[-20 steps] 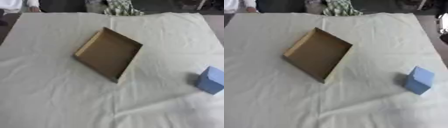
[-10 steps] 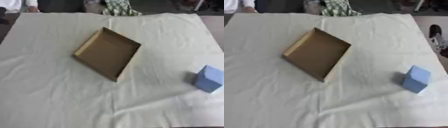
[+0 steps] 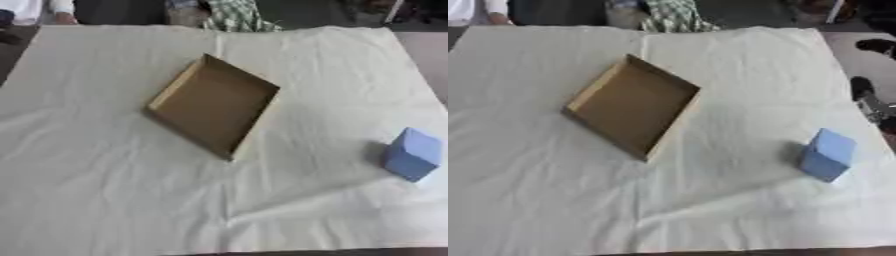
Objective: Pick up objects on the table and place them in the box.
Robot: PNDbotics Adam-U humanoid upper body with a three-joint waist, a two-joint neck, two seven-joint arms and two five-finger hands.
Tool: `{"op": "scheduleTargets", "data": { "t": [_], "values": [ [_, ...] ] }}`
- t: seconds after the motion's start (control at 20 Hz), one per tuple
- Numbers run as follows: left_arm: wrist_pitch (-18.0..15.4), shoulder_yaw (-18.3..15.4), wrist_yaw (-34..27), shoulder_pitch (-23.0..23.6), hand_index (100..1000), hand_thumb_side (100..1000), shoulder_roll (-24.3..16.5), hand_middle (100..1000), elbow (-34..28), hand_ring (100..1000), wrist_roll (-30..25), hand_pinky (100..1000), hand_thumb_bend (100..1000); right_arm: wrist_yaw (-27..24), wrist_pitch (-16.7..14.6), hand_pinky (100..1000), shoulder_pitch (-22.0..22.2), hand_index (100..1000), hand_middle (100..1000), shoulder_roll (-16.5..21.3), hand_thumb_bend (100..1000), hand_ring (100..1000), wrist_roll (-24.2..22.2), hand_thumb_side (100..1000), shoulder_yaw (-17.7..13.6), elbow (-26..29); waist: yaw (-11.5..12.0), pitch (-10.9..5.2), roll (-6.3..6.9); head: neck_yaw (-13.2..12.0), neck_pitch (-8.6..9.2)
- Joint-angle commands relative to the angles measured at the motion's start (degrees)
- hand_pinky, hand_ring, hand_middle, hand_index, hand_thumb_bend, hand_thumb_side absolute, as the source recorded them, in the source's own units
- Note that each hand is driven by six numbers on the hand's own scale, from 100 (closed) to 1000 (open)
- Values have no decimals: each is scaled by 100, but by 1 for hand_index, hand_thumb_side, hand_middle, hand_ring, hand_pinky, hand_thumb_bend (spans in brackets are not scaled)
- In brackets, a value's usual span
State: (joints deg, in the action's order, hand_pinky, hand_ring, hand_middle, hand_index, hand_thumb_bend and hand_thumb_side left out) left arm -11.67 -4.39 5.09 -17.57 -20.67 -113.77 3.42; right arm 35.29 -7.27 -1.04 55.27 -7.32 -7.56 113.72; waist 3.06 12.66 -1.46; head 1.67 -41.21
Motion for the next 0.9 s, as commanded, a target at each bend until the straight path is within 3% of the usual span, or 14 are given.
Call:
{"op": "scheduleTargets", "data": {
  "t": [0.05,0.9],
  "values": [
    [11,-10,5,-25,672,672,-175,549,-82,726,-16,619,335,-147,-39,985,-2,941,1000,323,100,1000,-118,1000,-15,87,-17,-101,4,-8,-32],
    [26,12,-6,-4,671,673,-190,549,-82,727,-49,618,335,-440,213,965,14,939,968,851,100,1000,-497,1000,527,87,-26,-127,-2,101,-47]
  ]
}}
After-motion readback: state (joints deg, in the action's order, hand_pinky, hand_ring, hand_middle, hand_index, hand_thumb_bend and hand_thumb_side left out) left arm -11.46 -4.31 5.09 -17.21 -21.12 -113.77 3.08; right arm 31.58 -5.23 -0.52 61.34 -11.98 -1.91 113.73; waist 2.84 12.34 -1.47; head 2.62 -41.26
